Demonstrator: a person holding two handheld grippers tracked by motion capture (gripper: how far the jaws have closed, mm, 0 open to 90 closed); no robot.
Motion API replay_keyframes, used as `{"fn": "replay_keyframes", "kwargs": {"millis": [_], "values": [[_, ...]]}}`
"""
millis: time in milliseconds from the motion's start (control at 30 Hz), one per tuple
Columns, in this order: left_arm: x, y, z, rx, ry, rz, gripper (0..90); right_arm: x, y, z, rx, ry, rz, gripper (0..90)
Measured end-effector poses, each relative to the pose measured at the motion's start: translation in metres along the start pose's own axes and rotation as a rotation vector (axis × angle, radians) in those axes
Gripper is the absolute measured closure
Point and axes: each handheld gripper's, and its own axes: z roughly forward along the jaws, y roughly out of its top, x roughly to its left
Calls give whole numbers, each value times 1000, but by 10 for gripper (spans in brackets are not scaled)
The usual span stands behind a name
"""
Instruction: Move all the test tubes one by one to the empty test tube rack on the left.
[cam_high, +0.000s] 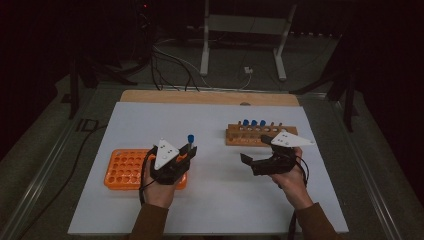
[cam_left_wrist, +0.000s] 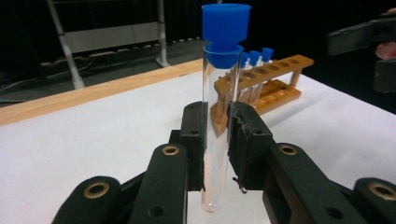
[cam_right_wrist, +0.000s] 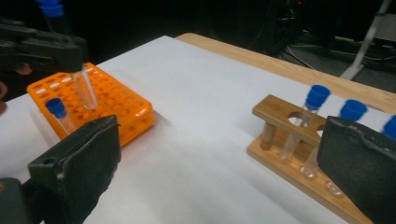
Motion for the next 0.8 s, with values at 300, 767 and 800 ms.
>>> {"fn": "replay_keyframes", "kwargs": {"millis": [300, 767, 800], "values": [[19, -8, -15, 0, 33, -27, 766, -6, -3, -6, -3, -11, 2, 3], [36, -36, -29, 45, 44, -68, 766, -13, -12, -10, 0, -12, 17, 3], [36, -38, -30, 49, 42, -68, 767, -13, -12, -9, 0, -10, 18, 3]]}}
